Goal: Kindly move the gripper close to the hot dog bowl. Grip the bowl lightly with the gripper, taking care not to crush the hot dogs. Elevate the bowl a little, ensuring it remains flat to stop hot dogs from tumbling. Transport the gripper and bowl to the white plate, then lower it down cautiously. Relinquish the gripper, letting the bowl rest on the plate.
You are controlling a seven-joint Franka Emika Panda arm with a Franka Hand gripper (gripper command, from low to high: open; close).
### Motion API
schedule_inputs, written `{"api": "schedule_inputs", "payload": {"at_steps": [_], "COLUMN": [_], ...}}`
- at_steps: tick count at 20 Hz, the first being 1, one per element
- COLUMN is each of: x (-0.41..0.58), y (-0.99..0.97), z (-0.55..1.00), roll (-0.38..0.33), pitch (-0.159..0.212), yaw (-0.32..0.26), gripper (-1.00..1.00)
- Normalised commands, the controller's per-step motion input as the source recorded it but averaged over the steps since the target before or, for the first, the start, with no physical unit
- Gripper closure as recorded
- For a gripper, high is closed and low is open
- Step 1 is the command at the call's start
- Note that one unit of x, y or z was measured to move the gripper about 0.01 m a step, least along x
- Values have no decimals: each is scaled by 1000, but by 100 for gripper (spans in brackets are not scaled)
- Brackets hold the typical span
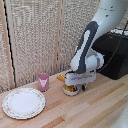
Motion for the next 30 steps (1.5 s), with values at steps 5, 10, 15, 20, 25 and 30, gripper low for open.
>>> {"api": "schedule_inputs", "payload": {"at_steps": [5, 10, 15, 20, 25, 30], "x": [1, -26, 0, 105, 315, 513], "y": [-1, -71, -115, -156, -73, 235], "z": [-26, 384, 699, 724, 699, 715], "roll": [6, 100, 184, 173, 171, 150], "pitch": [-74, -51, 0, -1, -3, 23], "yaw": [38, 11, 0, 20, 35, 62], "gripper": [100, 100, 100, 100, 100, 100]}}
